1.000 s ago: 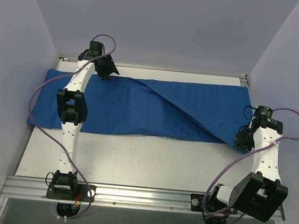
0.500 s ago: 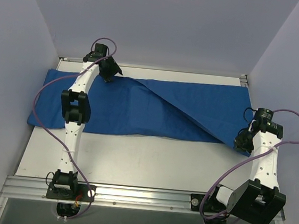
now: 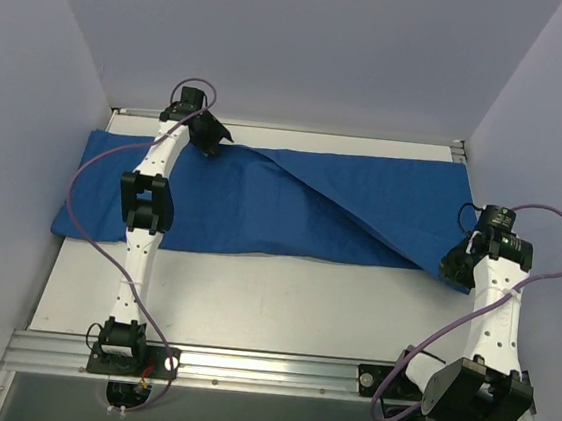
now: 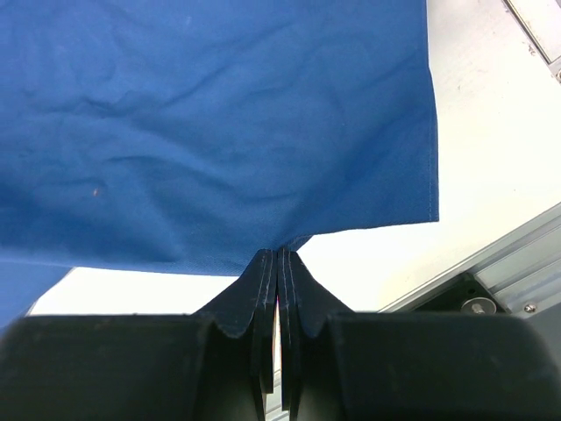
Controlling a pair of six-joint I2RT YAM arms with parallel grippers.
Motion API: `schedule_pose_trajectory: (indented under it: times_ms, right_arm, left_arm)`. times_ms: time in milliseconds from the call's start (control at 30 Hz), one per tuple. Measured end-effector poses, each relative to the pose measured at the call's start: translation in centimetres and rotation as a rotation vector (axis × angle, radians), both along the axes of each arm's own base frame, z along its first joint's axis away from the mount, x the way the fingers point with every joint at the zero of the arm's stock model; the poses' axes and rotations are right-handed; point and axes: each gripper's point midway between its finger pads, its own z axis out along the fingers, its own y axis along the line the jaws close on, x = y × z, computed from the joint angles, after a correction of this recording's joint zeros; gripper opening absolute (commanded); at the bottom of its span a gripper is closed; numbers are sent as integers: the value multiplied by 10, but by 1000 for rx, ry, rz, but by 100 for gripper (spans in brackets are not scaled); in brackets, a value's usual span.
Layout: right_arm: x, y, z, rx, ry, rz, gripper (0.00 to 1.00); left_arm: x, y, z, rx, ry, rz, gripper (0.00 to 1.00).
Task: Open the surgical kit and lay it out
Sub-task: Open the surgical kit at the center of the board.
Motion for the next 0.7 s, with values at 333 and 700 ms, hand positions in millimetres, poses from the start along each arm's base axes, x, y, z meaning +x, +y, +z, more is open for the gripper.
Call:
schedule_pose_trajectory:
  times_ms: [333,700]
  right_arm:
    - [-1,2,4,-8,-16,13,0]
    - [-2,2,4,-8,-13,20,0]
  left_arm:
    - [2,-6,6,-32,-15,-12,26]
    - [2,-7,8,-37,-26,-40,2]
